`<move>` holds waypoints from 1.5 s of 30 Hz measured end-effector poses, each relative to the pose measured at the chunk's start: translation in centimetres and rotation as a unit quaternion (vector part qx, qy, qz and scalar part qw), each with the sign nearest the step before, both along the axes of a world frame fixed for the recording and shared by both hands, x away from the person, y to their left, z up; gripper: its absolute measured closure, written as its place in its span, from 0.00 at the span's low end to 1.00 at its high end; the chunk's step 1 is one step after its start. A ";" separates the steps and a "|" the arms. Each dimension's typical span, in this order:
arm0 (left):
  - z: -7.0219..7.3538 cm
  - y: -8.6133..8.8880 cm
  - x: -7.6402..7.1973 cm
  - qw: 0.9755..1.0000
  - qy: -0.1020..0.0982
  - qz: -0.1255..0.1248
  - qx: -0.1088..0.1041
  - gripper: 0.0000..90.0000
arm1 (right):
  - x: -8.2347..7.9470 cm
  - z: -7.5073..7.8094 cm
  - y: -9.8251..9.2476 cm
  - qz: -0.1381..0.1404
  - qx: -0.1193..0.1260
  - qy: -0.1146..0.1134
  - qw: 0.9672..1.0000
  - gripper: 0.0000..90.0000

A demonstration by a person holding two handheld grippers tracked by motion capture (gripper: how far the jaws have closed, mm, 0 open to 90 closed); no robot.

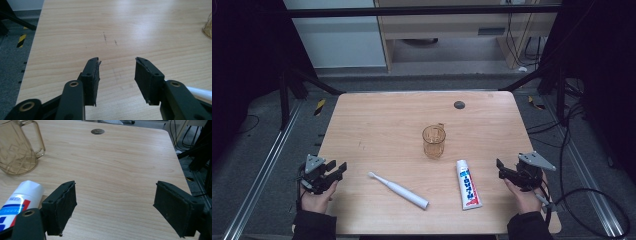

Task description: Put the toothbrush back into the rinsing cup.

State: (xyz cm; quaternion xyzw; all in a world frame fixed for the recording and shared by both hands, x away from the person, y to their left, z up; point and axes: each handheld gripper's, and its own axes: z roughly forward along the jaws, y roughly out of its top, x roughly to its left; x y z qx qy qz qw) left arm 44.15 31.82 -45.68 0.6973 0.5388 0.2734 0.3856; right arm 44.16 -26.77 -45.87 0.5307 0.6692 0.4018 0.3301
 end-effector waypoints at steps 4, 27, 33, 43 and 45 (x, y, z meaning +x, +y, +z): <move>0.1 -0.7 -0.3 1.000 0.008 -0.013 0.005 0.69 | -0.2 0.2 0.8 0.027 0.001 0.006 1.000 0.25; -0.1 -5.0 -2.1 0.996 0.028 -0.077 0.039 0.98 | -1.1 1.5 7.2 0.168 0.015 0.054 0.984 0.63; -0.4 -5.8 -2.3 0.995 0.034 -0.088 0.038 0.99 | -1.0 1.4 9.4 0.204 0.018 0.063 0.977 0.72; -0.9 -7.2 -2.4 0.992 0.049 -0.111 0.042 0.99 | -0.4 0.9 13.2 0.242 0.005 0.079 0.967 0.84; -1.0 -7.5 -2.4 0.991 0.052 -0.116 0.044 0.99 | -0.4 0.8 13.5 0.245 0.002 0.080 0.966 0.85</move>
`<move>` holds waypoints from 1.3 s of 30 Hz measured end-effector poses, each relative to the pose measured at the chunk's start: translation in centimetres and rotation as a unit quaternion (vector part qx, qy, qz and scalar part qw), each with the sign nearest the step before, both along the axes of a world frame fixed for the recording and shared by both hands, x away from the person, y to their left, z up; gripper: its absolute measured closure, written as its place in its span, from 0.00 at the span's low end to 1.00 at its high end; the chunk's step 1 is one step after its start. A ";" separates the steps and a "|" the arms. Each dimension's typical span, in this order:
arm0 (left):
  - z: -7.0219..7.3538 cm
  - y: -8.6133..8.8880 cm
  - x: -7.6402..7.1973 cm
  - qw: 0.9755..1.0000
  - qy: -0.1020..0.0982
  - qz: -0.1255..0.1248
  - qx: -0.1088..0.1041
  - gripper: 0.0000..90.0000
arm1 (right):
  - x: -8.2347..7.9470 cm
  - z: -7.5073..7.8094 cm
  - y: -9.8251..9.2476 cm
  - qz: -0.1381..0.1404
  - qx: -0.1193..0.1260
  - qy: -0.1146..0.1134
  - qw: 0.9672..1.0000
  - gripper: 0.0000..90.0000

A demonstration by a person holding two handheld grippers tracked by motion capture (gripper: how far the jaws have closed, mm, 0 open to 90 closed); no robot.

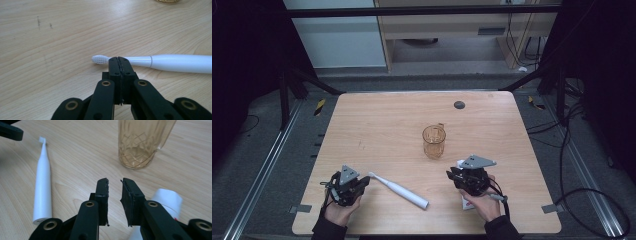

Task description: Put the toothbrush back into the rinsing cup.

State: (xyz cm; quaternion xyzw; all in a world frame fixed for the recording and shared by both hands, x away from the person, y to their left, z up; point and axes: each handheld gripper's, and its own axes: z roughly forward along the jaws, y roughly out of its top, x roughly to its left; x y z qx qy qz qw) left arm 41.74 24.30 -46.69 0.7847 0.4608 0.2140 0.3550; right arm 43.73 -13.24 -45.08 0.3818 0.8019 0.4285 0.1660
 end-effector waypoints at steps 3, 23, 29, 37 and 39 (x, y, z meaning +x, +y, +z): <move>-0.2 -0.6 0.0 1.000 0.003 -0.009 0.002 0.99 | -0.1 -0.4 1.0 0.011 -0.008 0.006 1.000 0.89; -1.4 -3.9 -0.1 0.998 0.026 -0.057 0.032 0.99 | -0.8 -3.0 6.2 0.075 -0.032 0.049 0.995 0.99; -1.6 -4.5 0.2 0.997 0.029 -0.059 0.034 0.99 | -1.0 -3.5 6.7 0.084 -0.035 0.060 0.994 0.99; -1.8 -4.9 0.7 0.997 0.030 -0.059 0.039 0.99 | -1.2 -4.0 7.3 0.095 -0.039 0.071 0.992 0.99; -1.9 -4.9 0.9 0.997 0.031 -0.058 0.041 0.99 | -1.3 -4.1 7.4 0.096 -0.042 0.075 0.992 0.99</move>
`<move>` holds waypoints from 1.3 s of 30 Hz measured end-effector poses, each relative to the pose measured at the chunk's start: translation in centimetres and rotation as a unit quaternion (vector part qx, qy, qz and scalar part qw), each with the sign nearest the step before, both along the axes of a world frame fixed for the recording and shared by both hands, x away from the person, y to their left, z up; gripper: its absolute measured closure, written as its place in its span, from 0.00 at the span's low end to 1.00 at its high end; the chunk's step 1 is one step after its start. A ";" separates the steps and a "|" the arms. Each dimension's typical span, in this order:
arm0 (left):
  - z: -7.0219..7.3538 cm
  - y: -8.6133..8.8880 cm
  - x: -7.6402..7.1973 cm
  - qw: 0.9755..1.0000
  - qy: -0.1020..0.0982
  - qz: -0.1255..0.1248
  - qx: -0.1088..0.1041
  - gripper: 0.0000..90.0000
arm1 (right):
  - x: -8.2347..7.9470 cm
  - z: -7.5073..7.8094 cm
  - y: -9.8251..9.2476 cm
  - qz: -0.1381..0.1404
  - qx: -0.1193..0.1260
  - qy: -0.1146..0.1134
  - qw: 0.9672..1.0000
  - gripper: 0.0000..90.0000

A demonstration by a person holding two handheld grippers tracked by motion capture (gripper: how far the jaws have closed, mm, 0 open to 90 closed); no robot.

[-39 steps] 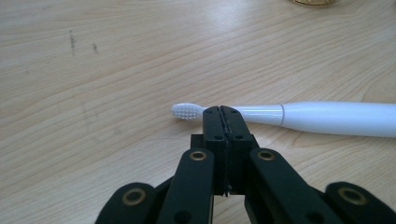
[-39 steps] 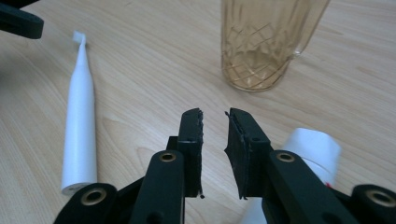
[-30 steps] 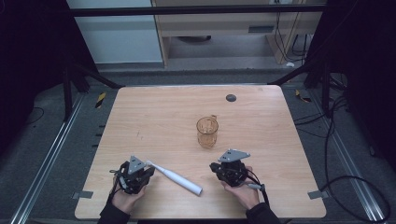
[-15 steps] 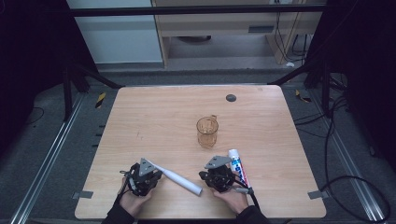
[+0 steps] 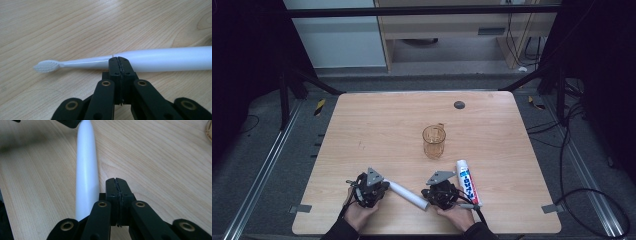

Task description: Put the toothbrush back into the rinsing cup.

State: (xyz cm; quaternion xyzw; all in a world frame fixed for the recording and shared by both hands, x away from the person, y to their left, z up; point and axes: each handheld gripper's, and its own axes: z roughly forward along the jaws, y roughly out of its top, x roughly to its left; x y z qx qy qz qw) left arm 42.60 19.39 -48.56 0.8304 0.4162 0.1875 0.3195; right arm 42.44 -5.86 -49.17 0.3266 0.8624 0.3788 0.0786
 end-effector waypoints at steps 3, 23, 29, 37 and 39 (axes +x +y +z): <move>0.0 -0.1 0.2 1.000 -0.001 0.001 -0.001 0.99 | -0.1 -0.1 0.2 0.004 0.001 0.002 1.000 0.99; -0.1 -1.6 1.4 1.000 -0.006 -0.001 -0.011 0.99 | -0.9 -0.4 1.0 0.032 0.013 0.013 0.999 1.00; -0.1 -2.1 1.7 1.000 -0.007 -0.005 -0.012 0.99 | -0.9 -0.2 1.0 0.030 0.018 0.013 0.999 1.00; -0.1 -2.9 2.0 1.000 -0.007 -0.011 -0.011 0.99 | -0.4 0.8 -0.5 0.004 0.032 -0.007 0.999 0.99; -0.1 -3.2 2.1 1.000 -0.005 -0.014 -0.009 0.99 | -0.2 1.0 -1.1 -0.009 0.034 -0.015 0.999 1.00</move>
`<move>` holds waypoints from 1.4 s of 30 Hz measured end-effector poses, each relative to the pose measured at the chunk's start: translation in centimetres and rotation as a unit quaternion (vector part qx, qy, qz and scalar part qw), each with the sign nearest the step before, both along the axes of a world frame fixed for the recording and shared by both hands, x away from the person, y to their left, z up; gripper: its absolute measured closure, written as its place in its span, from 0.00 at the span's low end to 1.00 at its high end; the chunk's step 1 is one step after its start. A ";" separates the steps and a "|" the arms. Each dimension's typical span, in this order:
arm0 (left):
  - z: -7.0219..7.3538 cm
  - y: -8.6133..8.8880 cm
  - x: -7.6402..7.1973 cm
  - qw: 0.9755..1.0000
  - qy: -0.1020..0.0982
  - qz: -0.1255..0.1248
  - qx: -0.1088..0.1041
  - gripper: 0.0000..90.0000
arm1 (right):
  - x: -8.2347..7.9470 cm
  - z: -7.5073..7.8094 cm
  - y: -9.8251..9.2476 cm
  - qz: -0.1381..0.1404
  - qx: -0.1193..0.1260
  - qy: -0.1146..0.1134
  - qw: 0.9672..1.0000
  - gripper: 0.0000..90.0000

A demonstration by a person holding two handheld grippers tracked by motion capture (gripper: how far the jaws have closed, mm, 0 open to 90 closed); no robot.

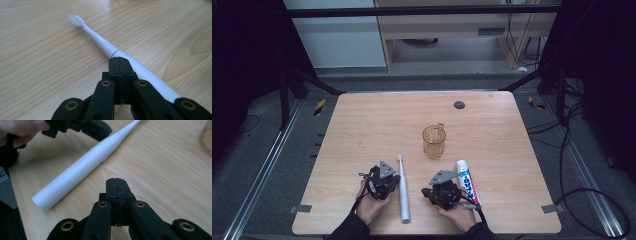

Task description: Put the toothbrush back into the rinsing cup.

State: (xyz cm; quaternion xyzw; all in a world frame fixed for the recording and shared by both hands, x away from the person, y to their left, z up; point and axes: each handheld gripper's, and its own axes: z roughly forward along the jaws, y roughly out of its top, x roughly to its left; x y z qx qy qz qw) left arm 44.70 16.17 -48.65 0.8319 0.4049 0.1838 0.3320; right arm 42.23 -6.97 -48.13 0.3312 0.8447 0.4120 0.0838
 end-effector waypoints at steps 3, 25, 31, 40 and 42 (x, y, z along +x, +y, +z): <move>0.0 -0.2 0.0 1.000 0.000 -0.001 -0.001 0.99 | 0.3 0.5 -1.1 -0.023 0.009 -0.012 1.000 1.00; 2.2 0.8 -1.0 0.999 -0.017 0.007 -0.037 0.99 | 2.0 3.1 -13.0 -0.200 0.011 -0.073 0.977 1.00; 2.1 -0.4 -2.0 0.999 -0.009 -0.019 -0.040 0.99 | 2.2 3.0 -15.7 -0.239 0.010 -0.073 0.968 1.00; 1.3 -2.0 -3.5 0.998 0.012 -0.053 -0.032 0.99 | 2.7 2.3 -16.6 -0.251 -0.007 -0.066 0.966 1.00; 1.1 -2.1 -3.7 0.998 0.017 -0.059 -0.028 0.99 | 2.6 2.3 -16.6 -0.252 -0.007 -0.065 0.965 1.00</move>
